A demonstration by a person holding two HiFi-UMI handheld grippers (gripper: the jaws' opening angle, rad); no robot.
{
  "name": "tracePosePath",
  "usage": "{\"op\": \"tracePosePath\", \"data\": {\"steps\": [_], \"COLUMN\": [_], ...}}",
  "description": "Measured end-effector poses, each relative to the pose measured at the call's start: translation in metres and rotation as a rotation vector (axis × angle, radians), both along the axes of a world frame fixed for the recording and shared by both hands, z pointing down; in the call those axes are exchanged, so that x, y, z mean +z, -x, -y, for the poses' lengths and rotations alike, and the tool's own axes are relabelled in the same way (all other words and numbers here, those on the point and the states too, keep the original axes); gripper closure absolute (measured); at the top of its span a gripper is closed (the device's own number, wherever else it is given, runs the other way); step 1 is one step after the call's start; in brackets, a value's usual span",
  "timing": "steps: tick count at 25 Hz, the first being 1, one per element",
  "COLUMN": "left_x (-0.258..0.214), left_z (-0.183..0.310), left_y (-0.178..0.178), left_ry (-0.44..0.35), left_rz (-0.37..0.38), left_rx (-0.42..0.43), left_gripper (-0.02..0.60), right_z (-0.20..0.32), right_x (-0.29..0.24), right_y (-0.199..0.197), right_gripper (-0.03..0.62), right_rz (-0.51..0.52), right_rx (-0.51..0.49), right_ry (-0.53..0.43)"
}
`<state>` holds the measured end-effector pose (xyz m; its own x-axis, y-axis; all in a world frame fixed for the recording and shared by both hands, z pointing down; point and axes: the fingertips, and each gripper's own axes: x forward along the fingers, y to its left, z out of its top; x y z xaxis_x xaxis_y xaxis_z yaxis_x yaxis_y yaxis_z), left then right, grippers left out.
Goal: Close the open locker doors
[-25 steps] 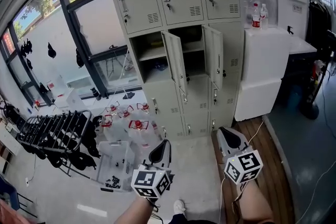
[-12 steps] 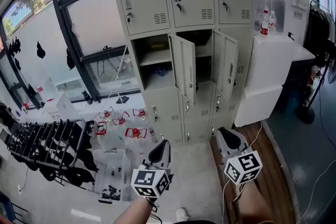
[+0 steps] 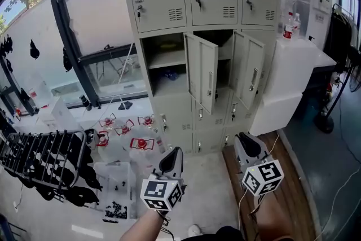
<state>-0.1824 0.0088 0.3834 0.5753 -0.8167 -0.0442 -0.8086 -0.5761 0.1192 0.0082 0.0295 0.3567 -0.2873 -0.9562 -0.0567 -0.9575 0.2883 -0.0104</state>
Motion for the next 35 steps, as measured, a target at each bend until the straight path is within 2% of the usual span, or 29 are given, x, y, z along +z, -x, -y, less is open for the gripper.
{"op": "tracePosePath", "data": {"steps": [15,16,17,19,20,25,35], "left_x": [0.006,0.005,0.004,0.002,0.002,-0.001,0.001], "left_z": [0.073,0.080,0.087,0.103,0.111,0.148,0.214], "left_y": [-0.025,-0.028,-0.032,-0.041,-0.046,-0.075,-0.138], "left_ry": [0.004,-0.003,-0.010,-0.019,-0.022,-0.031,-0.025], "left_rz": [0.023,0.025,0.030,0.045,0.054,0.075,0.104], "left_rx": [0.003,-0.001,-0.002,0.000,-0.001,-0.007,-0.014], "left_gripper": [0.577,0.568,0.527,0.340,0.318,0.282,0.265], "right_z": [0.075,0.082,0.091,0.109,0.119,0.163,0.232], "right_x": [0.011,0.011,0.010,0.008,0.007,0.005,0.006], "right_y": [-0.019,-0.022,-0.025,-0.031,-0.034,-0.056,-0.106], "right_gripper": [0.502,0.495,0.488,0.478,0.473,0.469,0.468], "right_rz": [0.008,0.009,0.011,0.015,0.015,0.024,0.042], "right_rx": [-0.027,-0.033,-0.041,-0.057,-0.064,-0.087,-0.115], "right_ry": [0.014,0.013,0.010,0.004,0.001,-0.003,0.008]}}
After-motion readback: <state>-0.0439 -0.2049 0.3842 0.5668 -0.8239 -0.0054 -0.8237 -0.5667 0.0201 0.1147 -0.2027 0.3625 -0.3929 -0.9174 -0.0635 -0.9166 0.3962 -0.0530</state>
